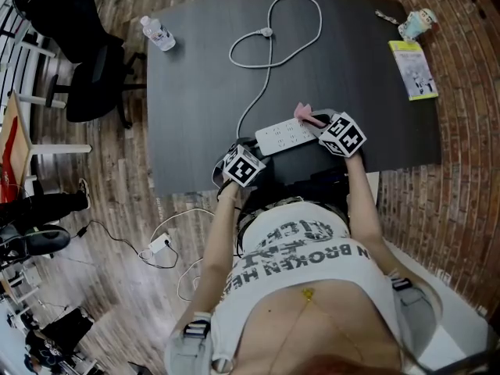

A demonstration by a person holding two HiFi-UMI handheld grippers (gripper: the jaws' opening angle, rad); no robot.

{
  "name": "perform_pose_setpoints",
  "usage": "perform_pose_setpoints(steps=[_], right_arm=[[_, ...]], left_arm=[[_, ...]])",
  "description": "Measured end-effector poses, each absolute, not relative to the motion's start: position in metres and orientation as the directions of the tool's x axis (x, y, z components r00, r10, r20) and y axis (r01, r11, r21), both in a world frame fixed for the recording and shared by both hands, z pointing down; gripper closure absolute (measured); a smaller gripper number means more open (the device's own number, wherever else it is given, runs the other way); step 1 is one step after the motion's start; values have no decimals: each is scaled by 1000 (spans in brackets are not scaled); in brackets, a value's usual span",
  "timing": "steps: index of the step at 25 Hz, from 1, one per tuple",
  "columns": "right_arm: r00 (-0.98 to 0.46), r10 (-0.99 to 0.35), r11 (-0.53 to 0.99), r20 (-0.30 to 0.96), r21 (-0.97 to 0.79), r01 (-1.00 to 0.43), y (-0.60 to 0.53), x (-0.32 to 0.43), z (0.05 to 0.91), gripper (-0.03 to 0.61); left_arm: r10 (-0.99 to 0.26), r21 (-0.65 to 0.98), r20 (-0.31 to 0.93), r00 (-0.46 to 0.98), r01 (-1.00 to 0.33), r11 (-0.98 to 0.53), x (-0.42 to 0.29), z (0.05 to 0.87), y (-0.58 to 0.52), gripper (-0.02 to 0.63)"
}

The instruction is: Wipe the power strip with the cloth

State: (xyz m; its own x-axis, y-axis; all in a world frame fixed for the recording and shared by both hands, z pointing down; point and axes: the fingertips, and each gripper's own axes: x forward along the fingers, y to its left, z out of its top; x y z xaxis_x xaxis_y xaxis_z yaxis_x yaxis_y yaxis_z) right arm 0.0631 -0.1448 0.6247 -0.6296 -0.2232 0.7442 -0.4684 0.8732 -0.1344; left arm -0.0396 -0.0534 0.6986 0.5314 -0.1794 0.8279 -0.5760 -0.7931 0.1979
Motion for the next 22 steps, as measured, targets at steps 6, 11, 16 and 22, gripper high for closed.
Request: perform_pose_setpoints(steps=[6,11,16,22], right_arm=[[-707,-48,950,706,-187,-251,-110,14,611,561],[-721,91,962,687,-249,-116,-78,-23,613,561],[-686,181,958,705,-283,-37,-57,-47,629,561],[-650,234,946,723,-324,-20,-46,-60,648,561]], left_arm=[[-195,186,829,524,-587,-787,-39,703,-55,353],[-188,190,828,527,-581,-791,-40,700,-54,353],[-190,188,829,525,-584,-790,-41,702,-56,353],[-190,189,830,525,-584,-789,-41,701,-56,353]])
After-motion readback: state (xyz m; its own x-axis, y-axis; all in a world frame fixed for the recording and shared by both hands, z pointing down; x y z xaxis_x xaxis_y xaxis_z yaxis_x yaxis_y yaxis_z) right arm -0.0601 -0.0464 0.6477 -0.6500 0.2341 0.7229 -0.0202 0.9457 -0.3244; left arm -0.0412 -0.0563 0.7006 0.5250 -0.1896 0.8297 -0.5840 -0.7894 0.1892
